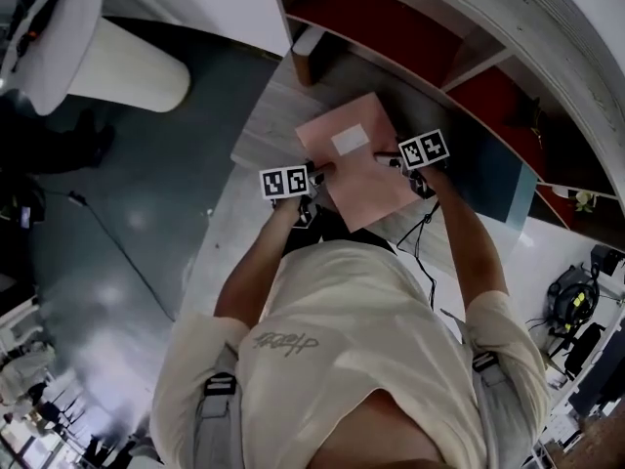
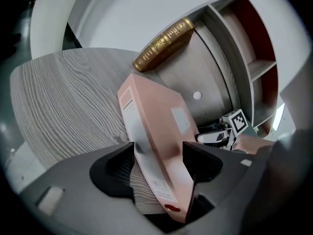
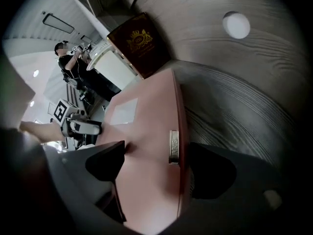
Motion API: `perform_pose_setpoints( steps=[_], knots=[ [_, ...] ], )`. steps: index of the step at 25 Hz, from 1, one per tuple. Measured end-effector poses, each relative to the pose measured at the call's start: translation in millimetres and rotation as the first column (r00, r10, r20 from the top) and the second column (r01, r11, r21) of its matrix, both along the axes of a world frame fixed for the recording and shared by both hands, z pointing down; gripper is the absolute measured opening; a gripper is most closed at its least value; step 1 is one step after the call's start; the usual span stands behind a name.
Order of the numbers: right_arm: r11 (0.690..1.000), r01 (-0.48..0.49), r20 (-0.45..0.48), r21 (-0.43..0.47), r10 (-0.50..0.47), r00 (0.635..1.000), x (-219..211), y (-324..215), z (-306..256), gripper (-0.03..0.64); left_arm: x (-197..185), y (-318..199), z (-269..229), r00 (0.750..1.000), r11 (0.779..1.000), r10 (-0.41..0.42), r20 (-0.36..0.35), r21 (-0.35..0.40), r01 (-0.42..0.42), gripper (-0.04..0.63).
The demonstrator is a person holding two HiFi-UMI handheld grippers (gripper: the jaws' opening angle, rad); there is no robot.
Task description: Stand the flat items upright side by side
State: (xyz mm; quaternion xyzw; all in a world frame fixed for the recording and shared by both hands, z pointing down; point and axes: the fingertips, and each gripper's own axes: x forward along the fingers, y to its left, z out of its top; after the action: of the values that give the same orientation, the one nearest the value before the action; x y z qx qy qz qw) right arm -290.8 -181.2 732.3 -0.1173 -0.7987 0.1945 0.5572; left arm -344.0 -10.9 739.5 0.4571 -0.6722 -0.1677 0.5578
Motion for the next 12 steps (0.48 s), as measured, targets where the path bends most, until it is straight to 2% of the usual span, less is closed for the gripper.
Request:
perform_pose_setpoints(
  steps=[4, 12],
  knots=[
    [0.997, 0.064, -0.041, -0.051, -0.066, 0.997, -5.5, 1.7, 4.3, 0.422, -2.9, -4.8, 4.7, 1.0, 1.0, 0.009, -0.013, -0.028, -0.009, 0.339],
    [0.997, 0.063, -0.039, -0.052, -0.065, 0.997, -1.4, 4.3, 1.9, 0.419, -2.3, -5.7, 0.7, 0.999, 0.998, 0.042, -0.017, -0.044, -0.043, 0.325]
  ],
)
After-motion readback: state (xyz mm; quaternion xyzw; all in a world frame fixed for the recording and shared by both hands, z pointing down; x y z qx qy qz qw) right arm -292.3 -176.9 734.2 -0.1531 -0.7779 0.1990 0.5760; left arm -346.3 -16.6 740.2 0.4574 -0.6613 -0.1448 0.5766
